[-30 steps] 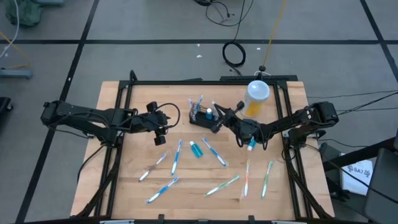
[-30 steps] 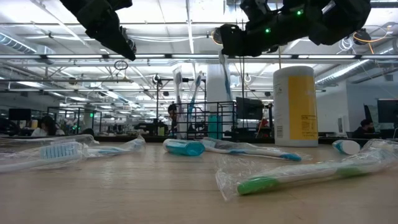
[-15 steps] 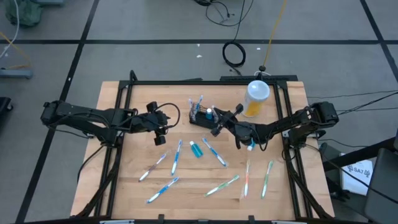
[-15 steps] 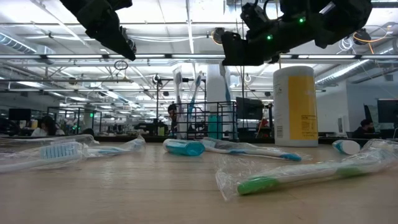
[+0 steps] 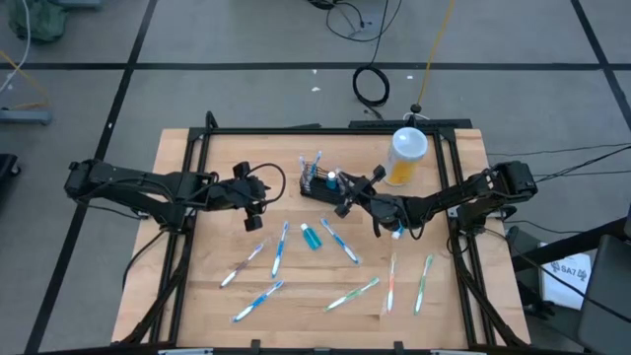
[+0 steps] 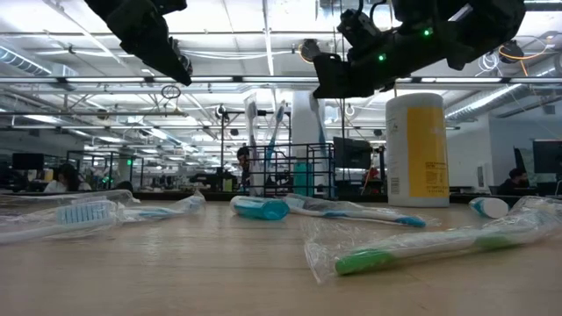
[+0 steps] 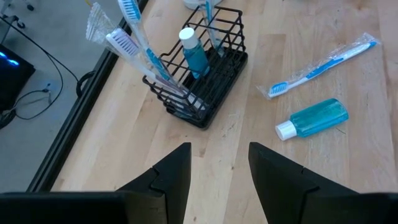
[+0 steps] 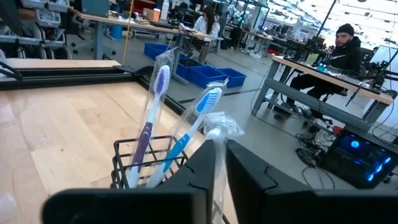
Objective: Pick & Place toothbrushing station
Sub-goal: Adjust the blue toothbrush in the black wire organizer, then put the blue toothbrush into the black wire organizer
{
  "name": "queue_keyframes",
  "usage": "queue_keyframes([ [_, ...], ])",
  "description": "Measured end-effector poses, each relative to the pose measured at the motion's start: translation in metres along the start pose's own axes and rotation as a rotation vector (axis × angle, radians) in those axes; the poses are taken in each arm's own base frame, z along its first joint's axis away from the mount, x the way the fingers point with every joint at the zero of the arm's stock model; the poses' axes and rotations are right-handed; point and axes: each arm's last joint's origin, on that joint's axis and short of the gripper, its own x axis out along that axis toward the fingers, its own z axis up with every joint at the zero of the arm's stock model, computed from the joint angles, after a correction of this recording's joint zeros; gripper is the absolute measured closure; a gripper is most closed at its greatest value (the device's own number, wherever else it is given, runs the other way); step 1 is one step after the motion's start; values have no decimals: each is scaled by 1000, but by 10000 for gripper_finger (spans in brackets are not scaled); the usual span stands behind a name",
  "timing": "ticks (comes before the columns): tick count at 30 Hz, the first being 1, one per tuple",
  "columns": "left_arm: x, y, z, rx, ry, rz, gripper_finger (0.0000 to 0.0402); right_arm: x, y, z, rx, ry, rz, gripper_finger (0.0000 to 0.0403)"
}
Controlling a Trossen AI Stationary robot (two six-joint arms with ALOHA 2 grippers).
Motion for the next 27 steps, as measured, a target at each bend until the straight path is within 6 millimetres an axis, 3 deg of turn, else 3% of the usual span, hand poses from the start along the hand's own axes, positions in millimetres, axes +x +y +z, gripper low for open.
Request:
queue_keyframes([
  [14,0,0,0,0,0,-3,234,-12,7,11,-35,-71,38,247],
  [21,0,0,0,0,-1,-6,234,-40,9,35,21,-151,116,229],
  [27,0,0,1,1,-11,-7,234,-66,9,54,102,-235,303,234],
])
